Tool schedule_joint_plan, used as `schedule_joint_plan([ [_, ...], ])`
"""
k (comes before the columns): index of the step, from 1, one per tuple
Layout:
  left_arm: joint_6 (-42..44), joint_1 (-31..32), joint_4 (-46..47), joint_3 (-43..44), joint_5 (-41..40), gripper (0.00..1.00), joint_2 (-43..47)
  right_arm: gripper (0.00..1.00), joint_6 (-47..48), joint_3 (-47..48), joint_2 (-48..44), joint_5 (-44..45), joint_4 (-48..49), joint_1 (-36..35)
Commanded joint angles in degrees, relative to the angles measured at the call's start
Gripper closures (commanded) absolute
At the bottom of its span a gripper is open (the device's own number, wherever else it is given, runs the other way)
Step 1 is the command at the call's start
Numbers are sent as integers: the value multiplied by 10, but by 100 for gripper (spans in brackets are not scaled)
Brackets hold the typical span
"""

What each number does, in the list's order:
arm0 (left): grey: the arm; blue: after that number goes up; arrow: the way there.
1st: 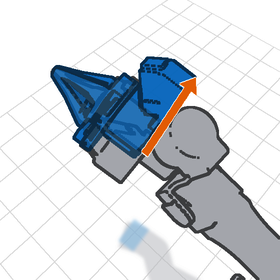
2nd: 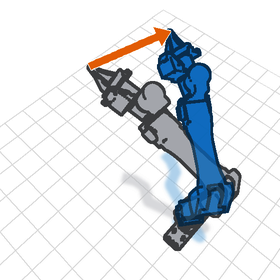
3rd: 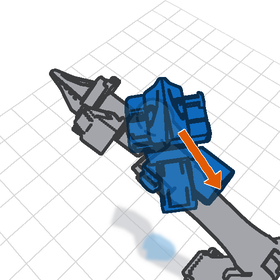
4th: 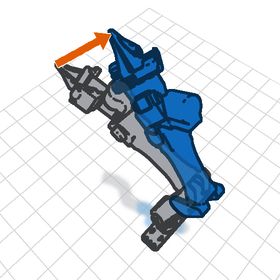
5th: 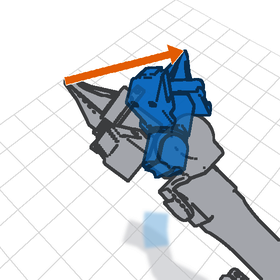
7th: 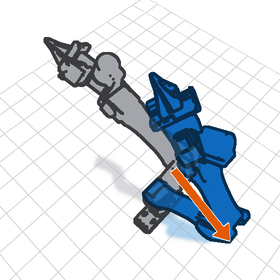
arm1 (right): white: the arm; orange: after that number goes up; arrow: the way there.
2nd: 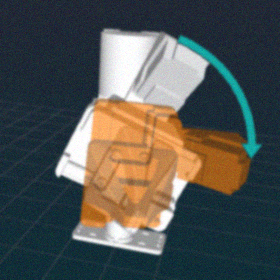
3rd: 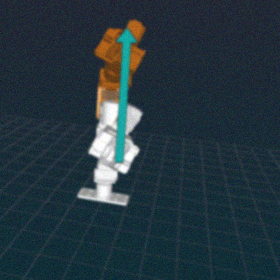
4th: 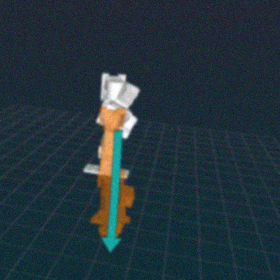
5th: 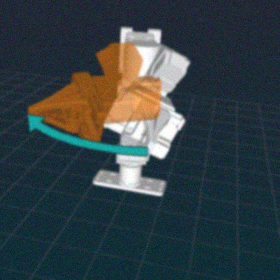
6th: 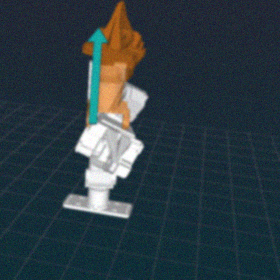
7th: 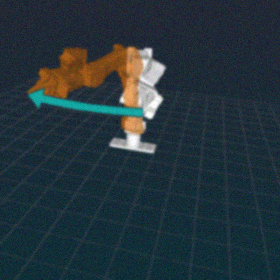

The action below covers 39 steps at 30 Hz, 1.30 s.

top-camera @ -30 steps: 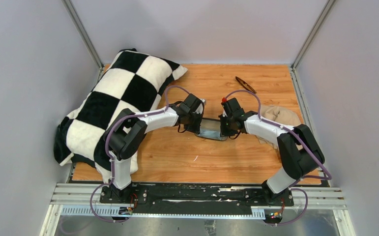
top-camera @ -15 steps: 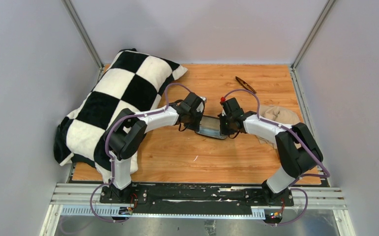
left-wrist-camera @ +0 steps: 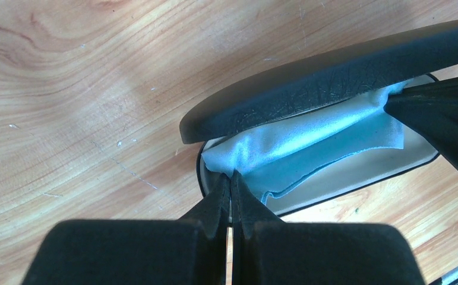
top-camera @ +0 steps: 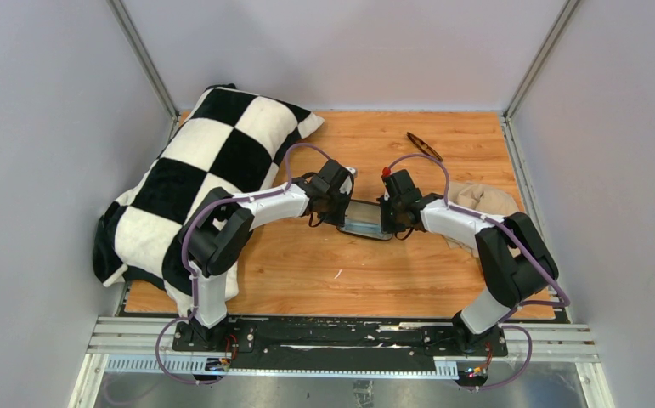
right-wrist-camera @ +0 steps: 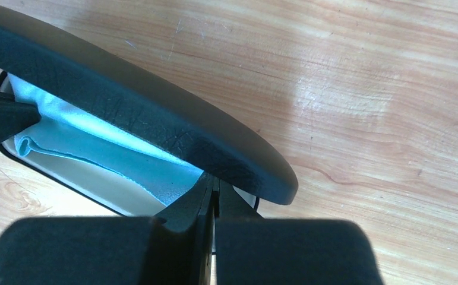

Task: Organize the sunglasses
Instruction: Place the glasses cleaning cloth in the sunglasses case.

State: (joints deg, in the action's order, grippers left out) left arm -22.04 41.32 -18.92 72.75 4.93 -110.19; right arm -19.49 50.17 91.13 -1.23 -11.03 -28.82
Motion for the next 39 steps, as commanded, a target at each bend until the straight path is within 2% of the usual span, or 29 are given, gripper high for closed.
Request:
schedule_joint_plan([
  [1, 8, -3, -8, 8, -4, 100, -6, 100, 0, -16, -6, 33, -3, 4],
  [6, 9, -3, -20, 20, 2, 100, -10, 100, 4, -16, -7, 30, -4, 4],
  [14, 6, -3, -39, 21, 0, 82, 1, 100, 7, -18, -13, 32, -6, 3],
  [23, 3, -3, -51, 17, -14, 75, 30, 100, 4, -18, -29, 31, -16, 4],
  [25, 2, -3, -52, 17, -14, 74, 37, 93, 3, -17, -36, 31, -18, 4],
  [30, -1, -3, -54, 16, -17, 70, 47, 86, 2, -15, -51, 29, -26, 4],
  [37, -6, -3, -53, 14, -15, 69, 57, 65, 1, -17, -67, 22, -34, 3],
  [39, -7, -3, -53, 13, -15, 67, 61, 62, 1, -17, -72, 23, -36, 3],
])
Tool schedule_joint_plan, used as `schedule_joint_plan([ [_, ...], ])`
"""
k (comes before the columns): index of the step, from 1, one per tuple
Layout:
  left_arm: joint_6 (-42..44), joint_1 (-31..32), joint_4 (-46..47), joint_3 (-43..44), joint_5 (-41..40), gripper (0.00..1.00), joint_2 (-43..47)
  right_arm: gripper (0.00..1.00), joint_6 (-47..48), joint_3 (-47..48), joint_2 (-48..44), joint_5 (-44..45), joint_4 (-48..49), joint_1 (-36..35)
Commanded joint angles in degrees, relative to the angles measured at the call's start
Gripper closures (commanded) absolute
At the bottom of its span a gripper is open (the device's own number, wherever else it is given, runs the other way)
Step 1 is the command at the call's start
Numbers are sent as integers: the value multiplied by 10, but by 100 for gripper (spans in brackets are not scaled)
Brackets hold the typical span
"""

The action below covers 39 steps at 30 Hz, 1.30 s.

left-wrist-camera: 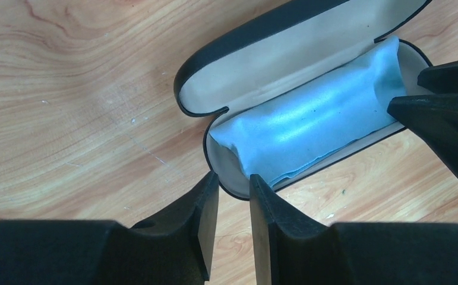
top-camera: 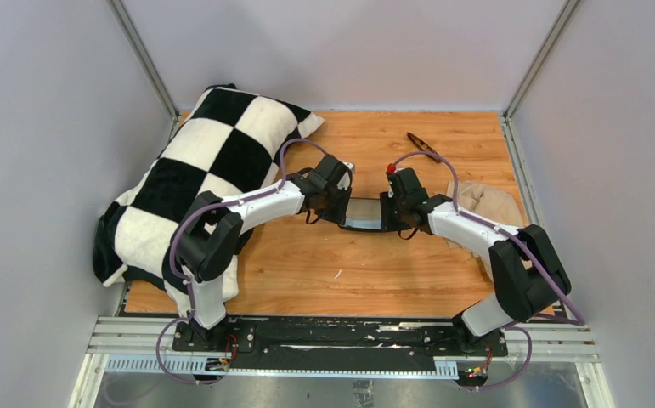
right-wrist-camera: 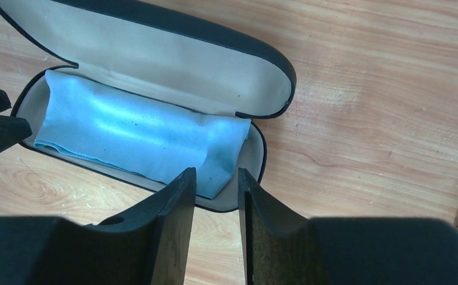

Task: Organize the sunglasses
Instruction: Place the glasses cleaning cloth in the sunglasses case, then adjust the sunglasses at the center of the board.

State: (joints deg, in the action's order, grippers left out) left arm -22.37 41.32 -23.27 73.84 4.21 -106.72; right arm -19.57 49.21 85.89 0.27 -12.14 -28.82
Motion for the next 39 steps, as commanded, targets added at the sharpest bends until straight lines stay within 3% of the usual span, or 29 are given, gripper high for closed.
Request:
schedule_joint_plan([
  [1, -5, -3, -9, 1, -8, 67, 28, 62, 2, -7, -23, 9, -27, 3],
  [13, -20, -3, 1, -7, -8, 66, 61, 62, 4, 12, -56, 17, -48, 2],
  [30, -35, -3, -3, -25, -24, 66, 117, 62, -1, 60, -34, -26, -57, 0],
  [39, -29, -3, -9, -31, -38, 66, 150, 60, 24, 53, -104, 51, -99, 32],
])
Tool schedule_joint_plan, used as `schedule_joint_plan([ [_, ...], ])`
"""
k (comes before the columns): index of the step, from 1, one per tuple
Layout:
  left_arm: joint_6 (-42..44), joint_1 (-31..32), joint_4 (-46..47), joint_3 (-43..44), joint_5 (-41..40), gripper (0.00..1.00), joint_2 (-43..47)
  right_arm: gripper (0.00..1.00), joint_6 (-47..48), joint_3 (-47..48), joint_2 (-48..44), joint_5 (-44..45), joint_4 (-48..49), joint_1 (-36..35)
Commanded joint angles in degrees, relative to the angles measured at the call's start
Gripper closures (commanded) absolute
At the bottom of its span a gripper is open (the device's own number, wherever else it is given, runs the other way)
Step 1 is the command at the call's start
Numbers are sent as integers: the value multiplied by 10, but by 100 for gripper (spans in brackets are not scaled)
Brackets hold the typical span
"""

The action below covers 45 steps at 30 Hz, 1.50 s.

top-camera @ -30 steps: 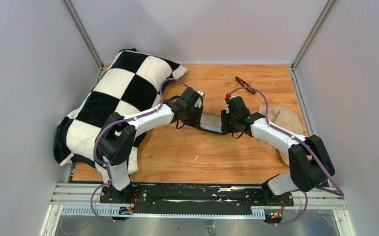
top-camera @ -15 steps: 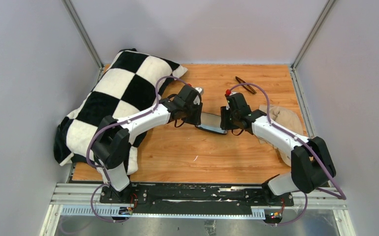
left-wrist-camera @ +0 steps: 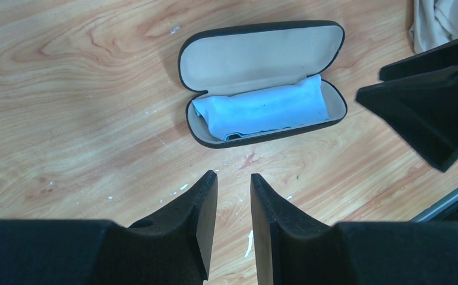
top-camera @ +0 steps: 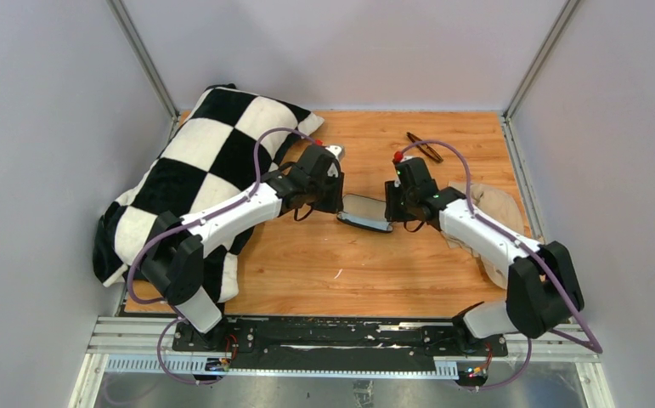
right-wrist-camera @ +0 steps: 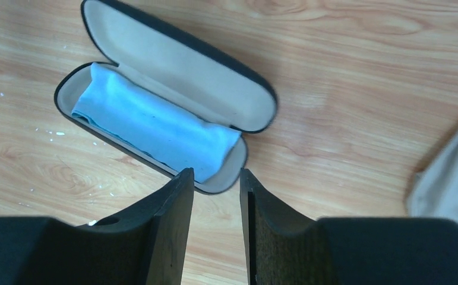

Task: Organize the sunglasses
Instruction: Adjust the sunglasses at the center of the board.

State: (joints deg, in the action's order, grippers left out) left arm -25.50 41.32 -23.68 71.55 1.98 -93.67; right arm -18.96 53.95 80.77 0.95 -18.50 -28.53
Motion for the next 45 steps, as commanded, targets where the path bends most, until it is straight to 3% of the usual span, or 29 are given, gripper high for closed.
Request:
schedule_joint_plan([
  [1, 2, -3, -6, -9, -17, 66, 22, 60, 18, 2, -68, 45, -39, 44],
  [9, -9, -3, 0, -25, -1, 66, 46, 54, -26, -4, -118, 18, -61, 194],
  [18, -25, -3, 11, -83, 45, 66, 103, 53, -75, 171, 87, 22, -72, 252],
  [26, -27, -3, 3, -128, 61, 65, 164, 51, -151, 370, 269, 28, -96, 270],
  [32, -2, -3, -29, -123, 74, 62, 141, 53, -198, 522, 383, 26, -121, 255],
  [39, -6, -3, -19, -152, 71, 62, 175, 53, -278, 590, 450, 23, -122, 252],
  [45, -9, -3, -25, -153, 64, 62, 195, 55, -275, 670, 516, 31, -130, 252],
])
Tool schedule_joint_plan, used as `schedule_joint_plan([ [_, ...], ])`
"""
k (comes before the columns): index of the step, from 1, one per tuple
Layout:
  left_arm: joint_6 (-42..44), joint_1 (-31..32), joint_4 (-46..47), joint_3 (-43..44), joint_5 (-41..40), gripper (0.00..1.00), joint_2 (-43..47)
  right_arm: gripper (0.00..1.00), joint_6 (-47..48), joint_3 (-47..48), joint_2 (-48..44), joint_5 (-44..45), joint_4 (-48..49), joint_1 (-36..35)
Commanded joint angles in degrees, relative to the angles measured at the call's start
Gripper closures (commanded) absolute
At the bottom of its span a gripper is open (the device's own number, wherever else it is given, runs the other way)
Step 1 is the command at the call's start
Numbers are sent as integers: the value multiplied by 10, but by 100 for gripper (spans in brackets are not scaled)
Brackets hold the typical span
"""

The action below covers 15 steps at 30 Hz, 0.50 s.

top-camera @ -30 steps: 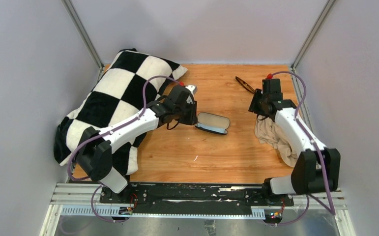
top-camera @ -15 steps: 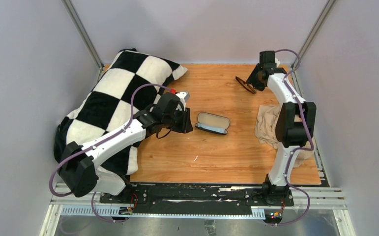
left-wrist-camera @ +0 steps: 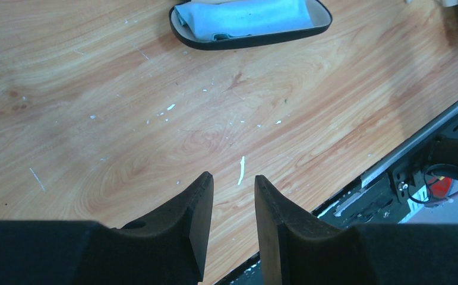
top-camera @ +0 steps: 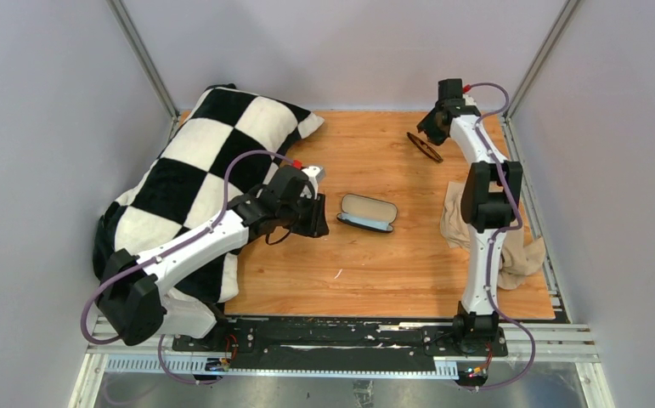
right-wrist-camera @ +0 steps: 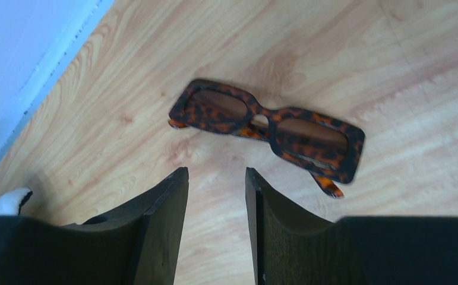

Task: Organize the sunglasses
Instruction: Adjust the sunglasses at the center of the board.

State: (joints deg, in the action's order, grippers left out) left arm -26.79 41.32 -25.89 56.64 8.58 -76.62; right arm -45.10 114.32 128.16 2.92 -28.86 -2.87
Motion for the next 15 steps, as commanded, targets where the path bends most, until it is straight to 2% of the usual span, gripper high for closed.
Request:
schedule_joint_plan([
  [1, 6, -3, -4, -5, -3, 62, 26, 55, -6, 88, 55, 11, -32, -5],
  [15, 1, -3, -10, -30, -19, 62, 32, 51, 12, 308, 245, -9, -37, 9],
])
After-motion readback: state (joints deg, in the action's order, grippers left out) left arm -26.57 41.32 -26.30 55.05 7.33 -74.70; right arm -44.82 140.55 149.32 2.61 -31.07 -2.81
